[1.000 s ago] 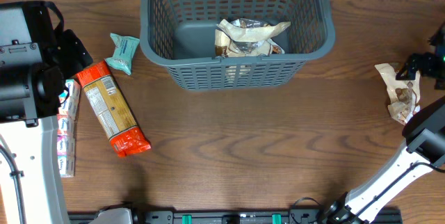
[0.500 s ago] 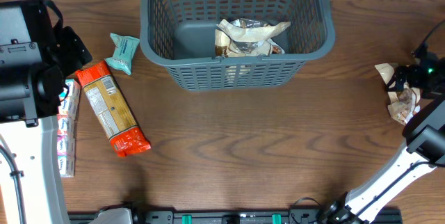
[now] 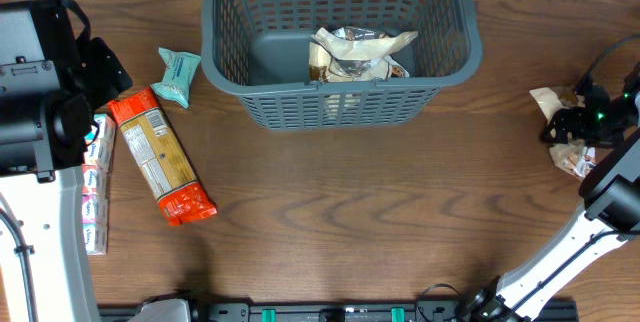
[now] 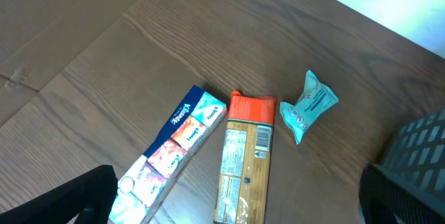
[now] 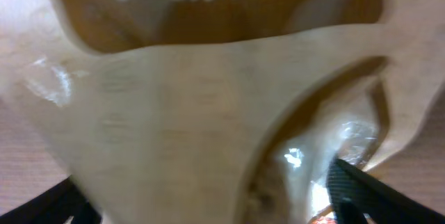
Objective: Pack container
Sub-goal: 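Move the right gripper to the last pouch on the right and grasp it, then lift the pouch with the right gripper and carry it over the basket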
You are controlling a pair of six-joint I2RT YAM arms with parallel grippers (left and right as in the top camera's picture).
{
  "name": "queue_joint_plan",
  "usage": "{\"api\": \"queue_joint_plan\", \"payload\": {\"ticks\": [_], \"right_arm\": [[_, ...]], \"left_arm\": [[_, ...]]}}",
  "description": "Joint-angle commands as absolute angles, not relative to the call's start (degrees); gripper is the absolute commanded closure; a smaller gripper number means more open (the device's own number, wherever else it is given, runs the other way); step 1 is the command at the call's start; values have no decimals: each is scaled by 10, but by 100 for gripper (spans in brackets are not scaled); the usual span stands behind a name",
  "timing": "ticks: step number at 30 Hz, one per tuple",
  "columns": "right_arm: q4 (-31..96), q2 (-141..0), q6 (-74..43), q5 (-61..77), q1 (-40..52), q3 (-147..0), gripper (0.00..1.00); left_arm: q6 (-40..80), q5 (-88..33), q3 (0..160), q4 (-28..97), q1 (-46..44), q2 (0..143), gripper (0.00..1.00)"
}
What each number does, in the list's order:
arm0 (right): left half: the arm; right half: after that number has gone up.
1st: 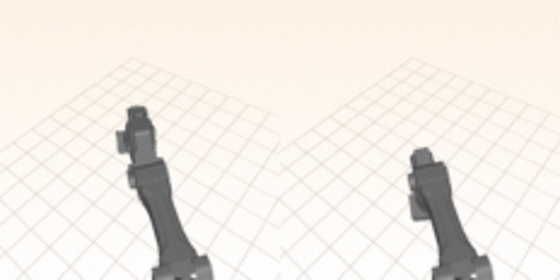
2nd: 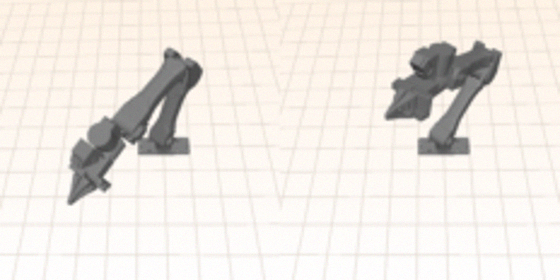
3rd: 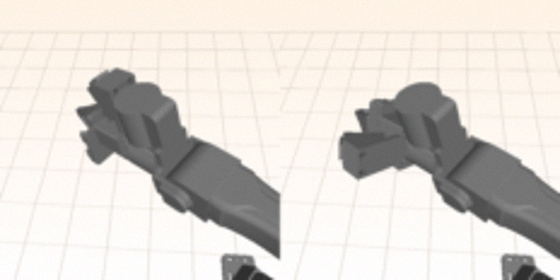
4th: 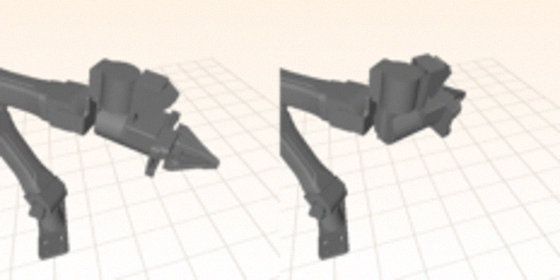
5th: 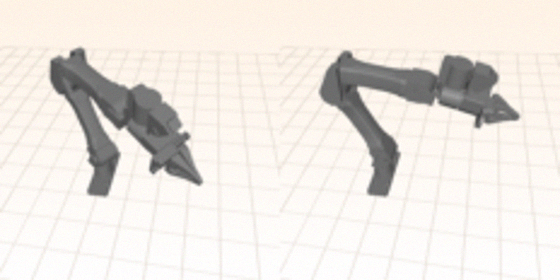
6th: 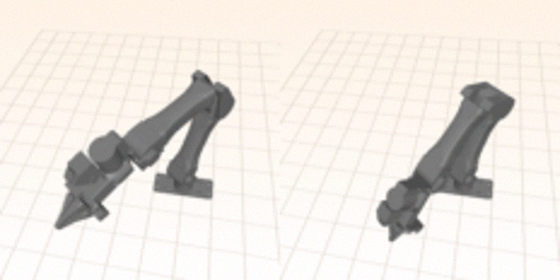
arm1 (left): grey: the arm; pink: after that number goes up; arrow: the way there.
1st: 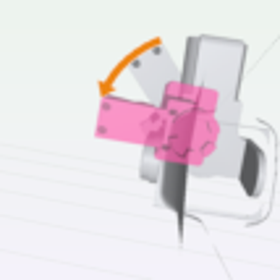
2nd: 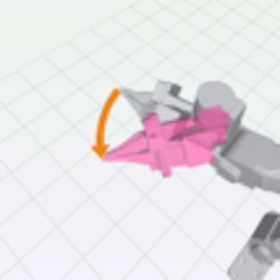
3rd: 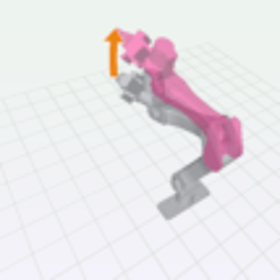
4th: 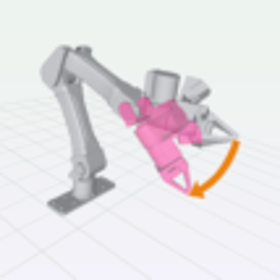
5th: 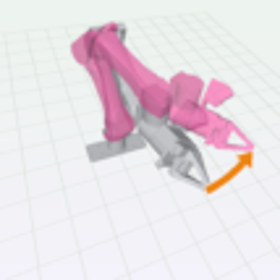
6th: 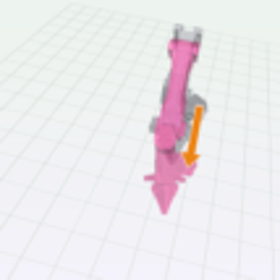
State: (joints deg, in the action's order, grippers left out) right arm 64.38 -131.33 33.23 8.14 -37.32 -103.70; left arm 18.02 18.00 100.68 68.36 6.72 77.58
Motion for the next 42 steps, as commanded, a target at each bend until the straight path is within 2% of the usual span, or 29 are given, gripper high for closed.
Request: {"api": "queue_joint_plan", "payload": {"ticks": [1, 7, 11, 12, 26, 35, 42], "right_arm": [[640, -1314, 344, 114, -374, -1033, 25], [641, -1314, 344, 118, -374, -1033, 58], [641, -1314, 346, 123, -374, -1033, 95], [641, -1314, 346, 123, -374, -1033, 99], [649, -1294, 315, 151, -371, -1050, 99], [647, -1173, 310, 152, -338, -1100, 99], [639, -1052, 319, 158, -263, -1191, 99]], "left_arm": [[183, 185, 1008, 684, 70, 775, 0], [183, 185, 1008, 685, 70, 775, 0], [183, 185, 1008, 685, 70, 775, 0], [183, 185, 1008, 685, 70, 775, 0], [183, 185, 1008, 685, 70, 775, 0], [183, 185, 1008, 685, 70, 775, 0], [183, 185, 1008, 685, 70, 775, 0]]}}
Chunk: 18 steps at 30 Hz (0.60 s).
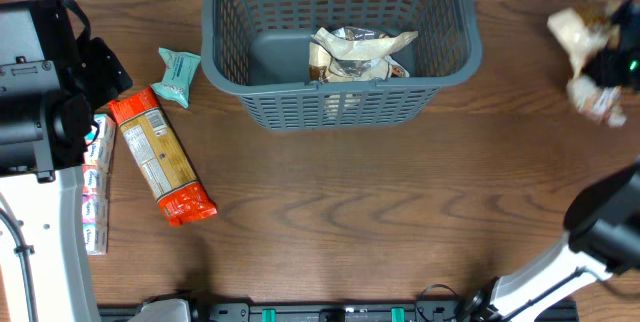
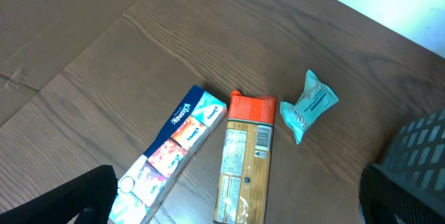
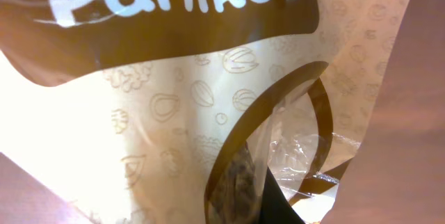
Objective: Pack container
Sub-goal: 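Lift the pouch with the right gripper and carry it over the basket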
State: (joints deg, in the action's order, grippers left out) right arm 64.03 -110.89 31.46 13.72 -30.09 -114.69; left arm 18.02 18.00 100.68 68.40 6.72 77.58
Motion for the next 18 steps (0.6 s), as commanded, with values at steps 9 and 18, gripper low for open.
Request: {"api": "queue_joint_plan", "payload": {"ticks": [9, 18], "right_arm": [[594, -966, 480, 177, -77, -1284, 99], [632, -1003, 779, 233, 92, -1287, 99]], "left_arm": [[183, 185, 1008, 690, 70, 775, 0], [183, 185, 1008, 707, 70, 775, 0]]}}
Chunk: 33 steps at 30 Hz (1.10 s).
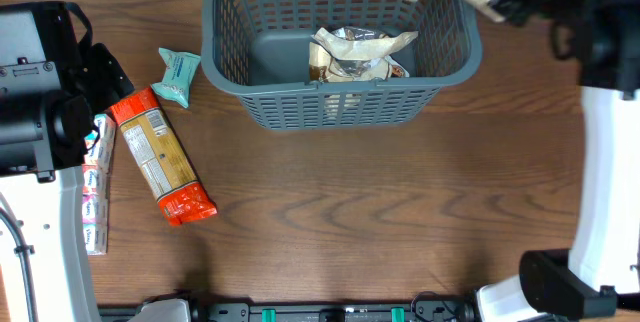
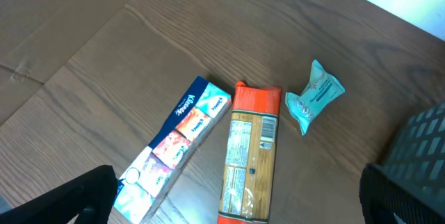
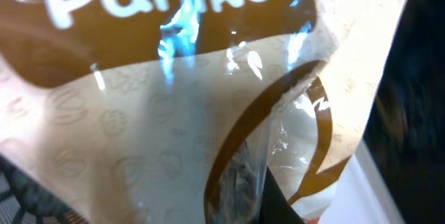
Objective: Pack container
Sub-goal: 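Lift the pouch with the right gripper and carry it over the basket, then open the right gripper to drop the pouch and retract right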
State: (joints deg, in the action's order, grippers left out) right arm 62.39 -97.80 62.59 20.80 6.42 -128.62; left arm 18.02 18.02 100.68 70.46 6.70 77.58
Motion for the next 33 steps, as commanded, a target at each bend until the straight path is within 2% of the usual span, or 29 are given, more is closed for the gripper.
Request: {"api": "queue_joint_plan", "payload": {"ticks": [1, 9, 19, 20, 22, 23, 26, 28, 33], "right_arm": [[633, -1015, 787, 234, 103, -1287, 99], [639, -1150, 727, 259, 140, -1287, 99], [690, -1275, 714, 251, 149, -1287, 97], [700, -1276, 714, 249, 149, -1287, 89], [721, -1276, 707, 244, 148, -1286, 65], [731, -1276, 698, 239, 148, -1286, 48], [745, -1267, 673, 238, 148, -1286, 26], [747, -1251, 673, 238, 148, -1286, 21], [716, -1180, 672, 238, 143, -1303, 19]], "left_arm": [[183, 185, 1008, 707, 70, 775, 0], [183, 185, 1008, 707, 70, 775, 0], [183, 185, 1008, 707, 70, 775, 0], [183, 185, 1008, 707, 70, 775, 1], [183, 185, 1008, 707, 70, 775, 1], [183, 185, 1008, 707, 70, 775, 1], [183, 185, 1008, 707, 70, 775, 1], [183, 185, 1008, 707, 70, 775, 1], [183, 185, 1008, 707, 70, 775, 1]]}}
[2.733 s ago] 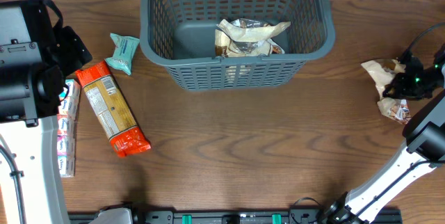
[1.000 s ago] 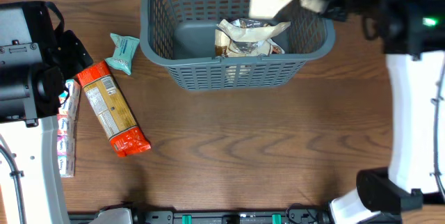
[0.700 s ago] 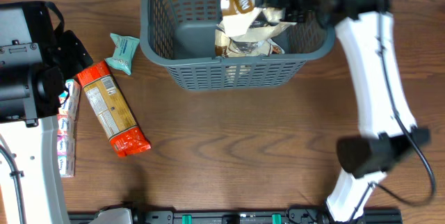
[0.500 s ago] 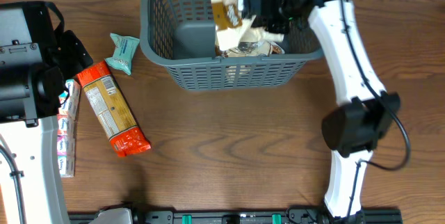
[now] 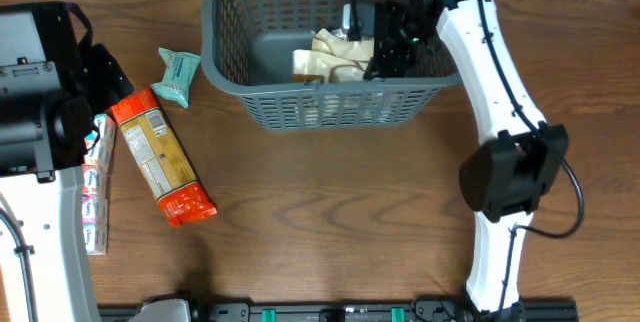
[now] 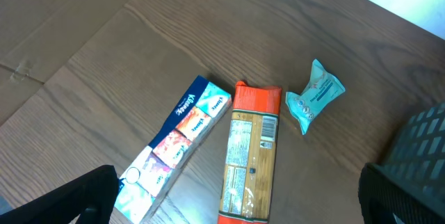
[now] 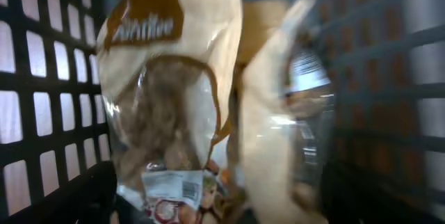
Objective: Pack container
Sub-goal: 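Open the right gripper to drop the pouch and retract right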
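Note:
The grey basket (image 5: 225, 62) stands at the back middle of the table. My right gripper (image 5: 385, 47) reaches down inside it. In the right wrist view this gripper (image 7: 215, 203) is open, and its dark fingers (image 7: 62, 196) stand wide apart over a beige and brown snack bag (image 7: 167, 92) and a second bag (image 7: 278, 113) lying side by side; the view is blurred. From overhead both bags (image 5: 325, 60) show on the basket floor. My left gripper (image 6: 236, 203) hangs open above the table's left side with nothing in it.
Left of the basket lie an orange pasta pack (image 6: 250, 158), a long tissue pack (image 6: 174, 147) and a small teal packet (image 6: 314, 97). The left arm's base (image 5: 40, 82) fills the left edge. The basket's wall (image 6: 424, 133) shows at the right of the left wrist view.
My right gripper held the snack bag above the basket's back right rim. Now it is down inside the basket and open, and the bag lies beside the other one. The left arm has not moved.
My right gripper was shut on the snack bag on the table at the far right. Then it held the bag up at the back right, then over the basket's rim. Now the bag lies in the basket, let go. My left gripper stayed open, shifting only slightly.

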You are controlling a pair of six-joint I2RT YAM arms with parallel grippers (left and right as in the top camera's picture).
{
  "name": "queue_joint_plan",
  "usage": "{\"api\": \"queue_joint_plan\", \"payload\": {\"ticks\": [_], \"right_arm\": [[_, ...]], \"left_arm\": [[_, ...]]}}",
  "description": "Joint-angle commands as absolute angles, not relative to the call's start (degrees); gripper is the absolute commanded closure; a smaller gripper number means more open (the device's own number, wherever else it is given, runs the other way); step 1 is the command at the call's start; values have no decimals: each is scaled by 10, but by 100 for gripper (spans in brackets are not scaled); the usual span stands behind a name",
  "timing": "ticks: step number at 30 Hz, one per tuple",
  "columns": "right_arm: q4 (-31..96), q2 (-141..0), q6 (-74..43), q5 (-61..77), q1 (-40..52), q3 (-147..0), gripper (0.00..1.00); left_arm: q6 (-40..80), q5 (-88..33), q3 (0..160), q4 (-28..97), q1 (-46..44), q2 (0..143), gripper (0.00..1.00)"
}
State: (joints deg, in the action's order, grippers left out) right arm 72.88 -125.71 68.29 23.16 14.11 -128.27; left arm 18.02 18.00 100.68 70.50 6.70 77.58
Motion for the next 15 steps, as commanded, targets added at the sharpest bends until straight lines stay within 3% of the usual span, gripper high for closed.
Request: {"api": "queue_joint_plan", "payload": {"ticks": [1, 8, 15], "right_arm": [[705, -1163, 664, 237, 141, -1311, 19], [605, -1033, 505, 212, 82, -1359, 4], [609, -958, 317, 146, -63, -1359, 1]], "left_arm": [[183, 185, 1008, 709, 70, 775, 1], [183, 185, 1008, 731, 70, 775, 1], [131, 138, 1008, 732, 70, 779, 1]]}}
